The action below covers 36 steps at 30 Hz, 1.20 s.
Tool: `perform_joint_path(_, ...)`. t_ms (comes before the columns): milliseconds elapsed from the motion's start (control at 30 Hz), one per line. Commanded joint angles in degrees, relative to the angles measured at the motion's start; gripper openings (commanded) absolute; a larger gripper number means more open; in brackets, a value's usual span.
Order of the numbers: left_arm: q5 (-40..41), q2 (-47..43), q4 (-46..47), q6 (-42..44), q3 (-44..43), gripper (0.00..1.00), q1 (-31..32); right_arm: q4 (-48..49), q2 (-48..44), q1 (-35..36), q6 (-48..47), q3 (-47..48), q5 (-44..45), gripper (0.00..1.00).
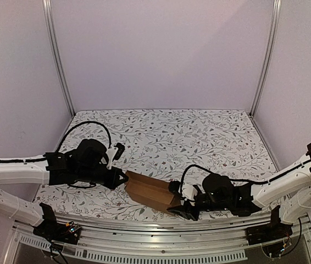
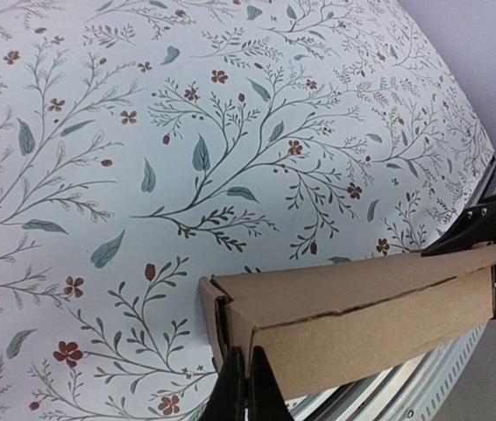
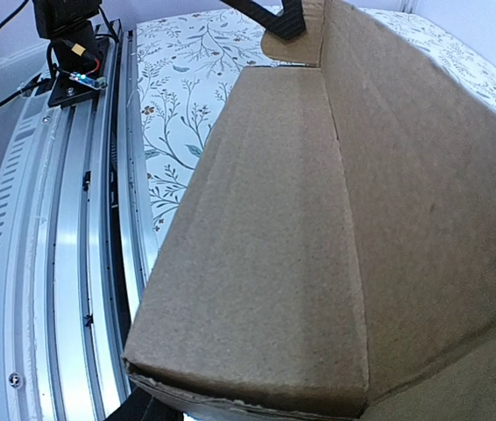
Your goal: Fold the paper box
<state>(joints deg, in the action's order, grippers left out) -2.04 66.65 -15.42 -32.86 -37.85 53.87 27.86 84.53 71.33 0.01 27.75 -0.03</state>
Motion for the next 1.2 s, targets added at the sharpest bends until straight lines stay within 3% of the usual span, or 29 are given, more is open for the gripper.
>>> perform_joint_path(0,1.6,0.9,-0.5,-0.4,2.2,0.0,2.6,5.1,1.2,-0.1,1.8,-0.9,5.3,0.29)
perform_joint_path(533,5.5,2.7,0.8,-2.7,4.1,0.0,6.8,5.7,1.1,0.2,2.5,-1.4,6.6,0.3)
perform_joint_path(1167,11.3,2.3,-6.4,0.3,1.4,0.0,8.4,5.5,0.5,0.5,3.1,-1.8,6.9,0.31)
